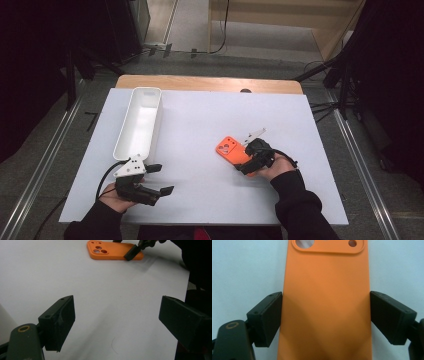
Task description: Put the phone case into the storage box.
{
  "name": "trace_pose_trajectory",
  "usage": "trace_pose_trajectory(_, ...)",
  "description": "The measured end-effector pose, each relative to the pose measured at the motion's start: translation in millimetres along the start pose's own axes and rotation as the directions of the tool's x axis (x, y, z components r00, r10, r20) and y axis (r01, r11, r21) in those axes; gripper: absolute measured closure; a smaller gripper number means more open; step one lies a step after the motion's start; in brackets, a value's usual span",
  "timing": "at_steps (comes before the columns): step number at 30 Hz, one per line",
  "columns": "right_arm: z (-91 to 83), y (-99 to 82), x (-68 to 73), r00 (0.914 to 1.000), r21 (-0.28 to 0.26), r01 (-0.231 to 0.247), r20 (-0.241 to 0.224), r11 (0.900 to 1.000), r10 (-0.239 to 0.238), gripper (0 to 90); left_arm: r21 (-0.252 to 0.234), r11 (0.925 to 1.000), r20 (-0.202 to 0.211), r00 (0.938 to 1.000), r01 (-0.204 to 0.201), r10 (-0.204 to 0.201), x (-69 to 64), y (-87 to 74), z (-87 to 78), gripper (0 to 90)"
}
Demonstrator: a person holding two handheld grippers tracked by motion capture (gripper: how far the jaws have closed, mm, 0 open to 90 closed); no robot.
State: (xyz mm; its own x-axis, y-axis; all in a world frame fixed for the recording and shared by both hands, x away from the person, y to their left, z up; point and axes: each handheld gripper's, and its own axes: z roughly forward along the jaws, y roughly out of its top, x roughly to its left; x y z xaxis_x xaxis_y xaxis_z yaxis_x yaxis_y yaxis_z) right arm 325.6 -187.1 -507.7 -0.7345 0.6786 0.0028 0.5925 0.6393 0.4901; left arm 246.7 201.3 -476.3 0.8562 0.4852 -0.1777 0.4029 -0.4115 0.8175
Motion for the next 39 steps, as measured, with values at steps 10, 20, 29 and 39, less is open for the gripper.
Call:
trace_pose_trajectory(10,0.0,3.5,-4.2,0.9986,-0.012,-0.04,-0.036,0.9991,0.039,14.4,-0.007,0.9999,-0.005,0.9999,-0.013,0.013,-3.8,4.2,-2.6,13.7)
trace_pose_trajectory(20,-11.2,3.5,-13.2,0.9881,-0.071,-0.123,-0.101,0.9898,0.116,14.5,0.0,0.9997,0.045,0.9987,0.026,-0.026,-4.8,10.7,1.7,13.7)
trace_pose_trajectory(29,-19.0,3.6,-17.9,0.9723,-0.116,-0.188,-0.162,0.9754,0.168,14.5,0.023,0.9986,0.047,0.9977,0.048,-0.049,-7.2,15.8,8.1,13.9)
trace_pose_trajectory(39,-24.3,3.4,-19.8,0.9524,-0.144,-0.253,-0.211,0.9567,0.22,14.5,0.039,0.9924,0.055,0.9914,0.117,-0.119,-7.9,25.8,11.5,14.0)
